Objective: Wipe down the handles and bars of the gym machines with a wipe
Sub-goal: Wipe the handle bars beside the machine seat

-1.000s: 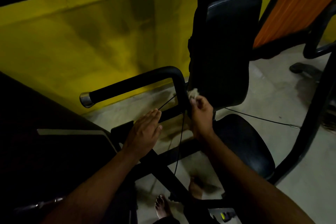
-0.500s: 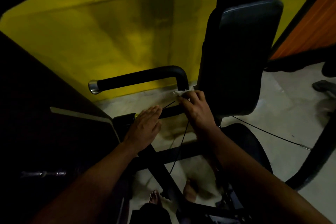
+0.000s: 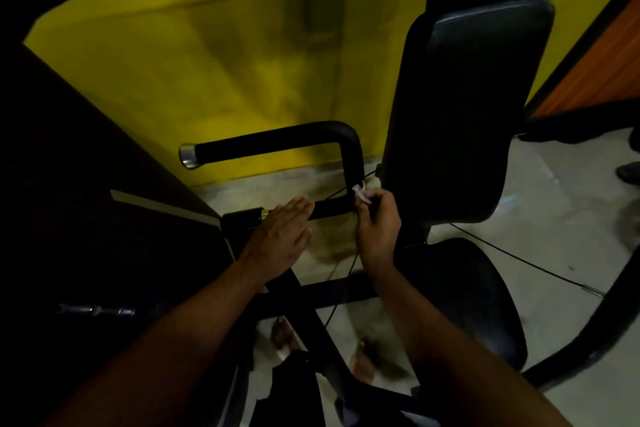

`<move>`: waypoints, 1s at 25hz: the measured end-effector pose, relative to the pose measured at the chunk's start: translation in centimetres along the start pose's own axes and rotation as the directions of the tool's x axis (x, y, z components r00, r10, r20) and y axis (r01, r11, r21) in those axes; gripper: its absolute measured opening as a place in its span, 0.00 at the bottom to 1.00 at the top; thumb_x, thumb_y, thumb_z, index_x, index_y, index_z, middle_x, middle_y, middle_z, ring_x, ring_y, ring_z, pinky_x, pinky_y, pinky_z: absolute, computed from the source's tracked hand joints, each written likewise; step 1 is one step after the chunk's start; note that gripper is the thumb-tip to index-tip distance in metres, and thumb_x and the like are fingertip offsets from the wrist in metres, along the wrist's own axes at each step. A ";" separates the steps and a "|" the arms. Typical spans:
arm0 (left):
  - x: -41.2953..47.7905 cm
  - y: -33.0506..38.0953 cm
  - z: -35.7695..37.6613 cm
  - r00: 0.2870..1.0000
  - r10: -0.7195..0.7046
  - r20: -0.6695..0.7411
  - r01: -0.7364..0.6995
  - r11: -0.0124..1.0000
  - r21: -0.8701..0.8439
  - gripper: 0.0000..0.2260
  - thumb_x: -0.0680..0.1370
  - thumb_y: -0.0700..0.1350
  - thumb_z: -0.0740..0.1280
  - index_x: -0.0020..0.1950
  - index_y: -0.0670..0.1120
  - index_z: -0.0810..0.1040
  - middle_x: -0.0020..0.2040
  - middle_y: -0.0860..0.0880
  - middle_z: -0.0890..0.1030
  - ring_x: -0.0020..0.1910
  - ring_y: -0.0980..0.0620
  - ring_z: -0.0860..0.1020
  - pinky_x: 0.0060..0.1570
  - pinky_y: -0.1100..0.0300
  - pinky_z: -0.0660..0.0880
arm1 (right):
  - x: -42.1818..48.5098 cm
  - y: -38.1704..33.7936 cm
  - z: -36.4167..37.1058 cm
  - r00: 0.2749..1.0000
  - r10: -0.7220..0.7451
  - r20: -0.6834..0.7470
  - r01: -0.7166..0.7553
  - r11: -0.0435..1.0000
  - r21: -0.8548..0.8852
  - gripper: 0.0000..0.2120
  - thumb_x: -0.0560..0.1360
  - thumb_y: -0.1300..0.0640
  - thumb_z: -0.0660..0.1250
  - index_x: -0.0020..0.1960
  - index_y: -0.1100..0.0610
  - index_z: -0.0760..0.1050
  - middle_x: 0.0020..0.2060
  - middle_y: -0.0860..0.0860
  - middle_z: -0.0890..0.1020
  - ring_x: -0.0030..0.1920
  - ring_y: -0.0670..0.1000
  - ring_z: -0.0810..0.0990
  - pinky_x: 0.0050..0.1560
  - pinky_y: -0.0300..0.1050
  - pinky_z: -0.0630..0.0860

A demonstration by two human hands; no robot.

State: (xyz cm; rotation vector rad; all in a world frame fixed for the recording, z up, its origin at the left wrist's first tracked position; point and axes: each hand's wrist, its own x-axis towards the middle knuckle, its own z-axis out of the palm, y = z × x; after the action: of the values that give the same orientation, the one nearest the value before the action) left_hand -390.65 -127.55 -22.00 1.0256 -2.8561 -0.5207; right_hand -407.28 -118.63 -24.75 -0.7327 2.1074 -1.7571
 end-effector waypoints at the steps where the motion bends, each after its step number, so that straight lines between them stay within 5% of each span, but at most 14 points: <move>1: -0.1 0.0 -0.1 1.000 0.008 0.002 -0.008 1.000 -0.008 0.24 0.83 0.48 0.59 0.78 0.44 0.59 0.78 0.47 0.60 0.77 0.53 0.55 0.73 0.63 0.44 | -0.3 0.0 0.4 0.991 0.127 -0.047 -0.124 0.990 0.067 0.05 0.78 0.61 0.68 0.53 0.58 0.76 0.49 0.51 0.81 0.52 0.49 0.80 0.56 0.55 0.77; 4: -0.4 0.5 -0.3 1.000 0.019 0.019 -0.019 1.000 -0.013 0.25 0.83 0.48 0.58 0.78 0.44 0.57 0.79 0.48 0.57 0.78 0.53 0.53 0.73 0.63 0.44 | 0.5 -1.3 0.4 0.966 0.252 -0.055 -0.247 0.966 0.079 0.08 0.80 0.58 0.65 0.57 0.58 0.77 0.50 0.51 0.81 0.53 0.51 0.80 0.56 0.51 0.78; 9: -0.3 0.4 -0.4 0.999 0.028 0.042 -0.028 1.000 -0.015 0.26 0.82 0.51 0.56 0.78 0.43 0.58 0.78 0.46 0.60 0.78 0.51 0.56 0.73 0.61 0.47 | 3.0 -2.4 -0.9 0.985 0.078 0.153 -0.064 0.994 -0.093 0.08 0.82 0.55 0.60 0.57 0.55 0.75 0.49 0.52 0.82 0.49 0.50 0.80 0.49 0.49 0.77; 13: 0.0 0.4 -0.4 0.999 0.019 0.042 -0.018 1.000 -0.016 0.29 0.79 0.54 0.51 0.78 0.43 0.59 0.78 0.47 0.60 0.77 0.52 0.56 0.73 0.62 0.47 | 5.4 -1.7 -1.3 0.895 0.185 0.406 -0.271 0.948 0.166 0.09 0.81 0.54 0.60 0.52 0.50 0.79 0.49 0.55 0.83 0.52 0.58 0.81 0.56 0.63 0.77; 18: 0.4 0.3 -0.5 0.999 0.026 0.046 -0.025 0.999 -0.025 0.29 0.79 0.54 0.51 0.78 0.43 0.59 0.78 0.46 0.61 0.77 0.51 0.57 0.74 0.60 0.50 | 6.7 -2.8 -0.9 0.867 0.185 0.464 -0.337 0.902 0.271 0.11 0.81 0.58 0.59 0.53 0.52 0.81 0.47 0.53 0.83 0.50 0.54 0.81 0.53 0.54 0.75; 21: 0.4 0.3 0.0 0.999 0.037 -0.007 -0.037 0.999 -0.028 0.26 0.81 0.51 0.55 0.77 0.42 0.61 0.77 0.45 0.63 0.76 0.49 0.60 0.73 0.59 0.51 | 6.7 -3.4 -0.7 0.907 0.132 0.399 -0.264 0.918 0.297 0.10 0.81 0.54 0.59 0.56 0.52 0.78 0.50 0.52 0.81 0.50 0.54 0.80 0.50 0.52 0.77; 25: 0.4 0.0 0.1 0.999 0.042 -0.011 -0.042 0.999 -0.026 0.24 0.83 0.48 0.59 0.77 0.42 0.62 0.77 0.46 0.63 0.76 0.50 0.60 0.72 0.61 0.49 | 4.1 -3.3 -0.9 0.987 -0.054 0.149 0.052 0.998 0.018 0.11 0.81 0.55 0.64 0.61 0.56 0.76 0.52 0.50 0.81 0.52 0.48 0.81 0.52 0.50 0.81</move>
State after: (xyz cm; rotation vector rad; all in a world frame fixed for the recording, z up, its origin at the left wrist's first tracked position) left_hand -391.03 -127.79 -22.14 0.9586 -2.8469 -0.5469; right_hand -410.52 -120.55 -21.01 -0.8954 1.9917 -1.6855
